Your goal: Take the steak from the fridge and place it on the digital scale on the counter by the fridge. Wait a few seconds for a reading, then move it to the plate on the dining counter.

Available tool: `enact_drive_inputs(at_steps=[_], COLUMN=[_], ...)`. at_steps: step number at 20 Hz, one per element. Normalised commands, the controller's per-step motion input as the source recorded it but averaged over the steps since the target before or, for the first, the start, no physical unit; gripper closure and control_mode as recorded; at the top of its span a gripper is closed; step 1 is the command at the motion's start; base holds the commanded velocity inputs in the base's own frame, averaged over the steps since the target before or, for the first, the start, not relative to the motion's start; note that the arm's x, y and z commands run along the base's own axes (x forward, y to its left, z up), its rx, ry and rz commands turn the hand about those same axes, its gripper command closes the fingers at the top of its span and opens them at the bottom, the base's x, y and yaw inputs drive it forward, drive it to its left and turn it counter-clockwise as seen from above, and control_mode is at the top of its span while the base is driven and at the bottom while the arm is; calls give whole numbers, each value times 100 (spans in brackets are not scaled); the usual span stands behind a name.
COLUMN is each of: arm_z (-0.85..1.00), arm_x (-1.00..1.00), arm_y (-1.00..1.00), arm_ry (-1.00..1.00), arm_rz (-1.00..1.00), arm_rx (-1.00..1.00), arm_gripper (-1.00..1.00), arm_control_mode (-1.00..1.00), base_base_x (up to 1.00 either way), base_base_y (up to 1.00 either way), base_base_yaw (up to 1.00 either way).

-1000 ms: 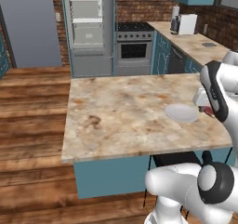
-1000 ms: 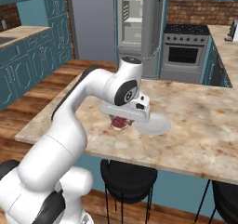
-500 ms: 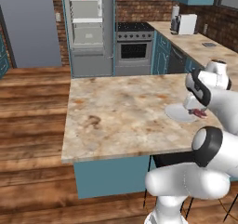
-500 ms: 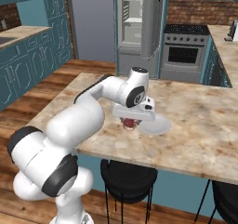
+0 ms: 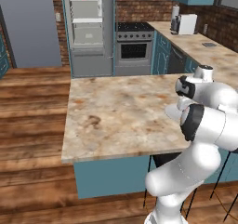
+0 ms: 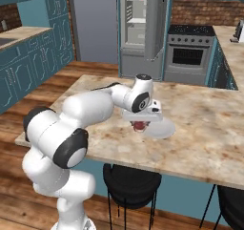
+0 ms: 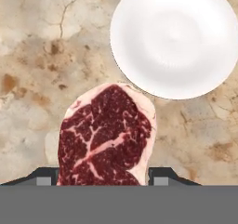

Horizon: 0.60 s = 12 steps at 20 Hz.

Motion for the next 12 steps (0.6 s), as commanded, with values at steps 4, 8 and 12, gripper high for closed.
enact_drive_inputs(at_steps=[4,8,12], arm_z=[-24,-33,-24], arm_x=[36,41,48], arm_y=[-46,-43,-32], arm_ry=[-1,0,0], arm_rz=[0,0,0], arm_rx=[-5,0,0], arm_gripper=[100,100,100], arm_control_mode=[-100,-100,-100], base_base_x=[0,0,0], base_base_y=[0,0,0], base_base_yaw=[0,0,0])
